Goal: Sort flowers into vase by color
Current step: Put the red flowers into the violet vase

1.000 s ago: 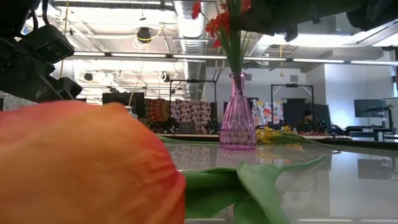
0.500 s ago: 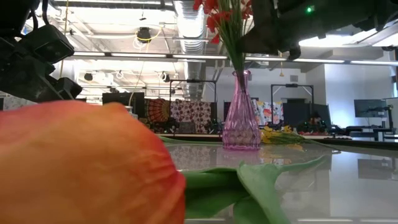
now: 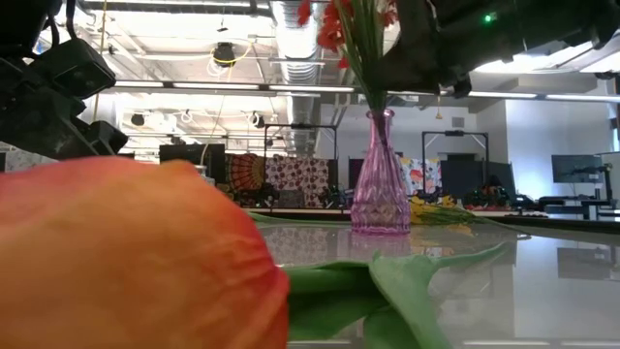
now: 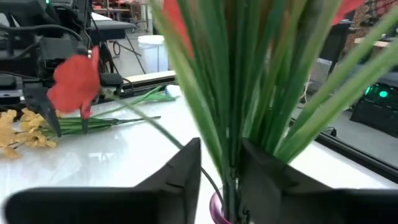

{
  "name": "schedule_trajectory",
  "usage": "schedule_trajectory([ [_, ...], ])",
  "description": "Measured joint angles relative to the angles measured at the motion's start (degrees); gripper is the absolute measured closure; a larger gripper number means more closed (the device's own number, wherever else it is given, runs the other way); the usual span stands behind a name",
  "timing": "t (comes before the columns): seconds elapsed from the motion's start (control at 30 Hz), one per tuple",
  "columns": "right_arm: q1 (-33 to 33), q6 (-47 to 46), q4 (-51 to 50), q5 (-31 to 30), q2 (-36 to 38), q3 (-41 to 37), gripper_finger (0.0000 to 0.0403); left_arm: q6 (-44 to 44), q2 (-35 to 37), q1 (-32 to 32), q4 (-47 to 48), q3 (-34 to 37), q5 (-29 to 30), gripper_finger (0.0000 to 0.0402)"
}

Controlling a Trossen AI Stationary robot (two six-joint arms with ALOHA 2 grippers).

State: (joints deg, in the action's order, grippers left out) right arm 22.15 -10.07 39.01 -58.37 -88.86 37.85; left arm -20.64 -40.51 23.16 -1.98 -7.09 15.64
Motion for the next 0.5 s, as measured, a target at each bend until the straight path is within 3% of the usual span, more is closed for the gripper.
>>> schedule_trajectory([
  [0.27, 0.01, -0.07, -5.65, 4.54, 4.36, 0.02, 0.0183, 0.00, 0.01, 0.02, 0.43, 0.00, -0.33, 0.0255],
  [0.5, 1.86, -0.88, -14.31, 7.28, 12.40, 0.59, 0.0167, 0.00, 0.00, 0.00, 1.31, 0.02, -0.33, 0.0255],
])
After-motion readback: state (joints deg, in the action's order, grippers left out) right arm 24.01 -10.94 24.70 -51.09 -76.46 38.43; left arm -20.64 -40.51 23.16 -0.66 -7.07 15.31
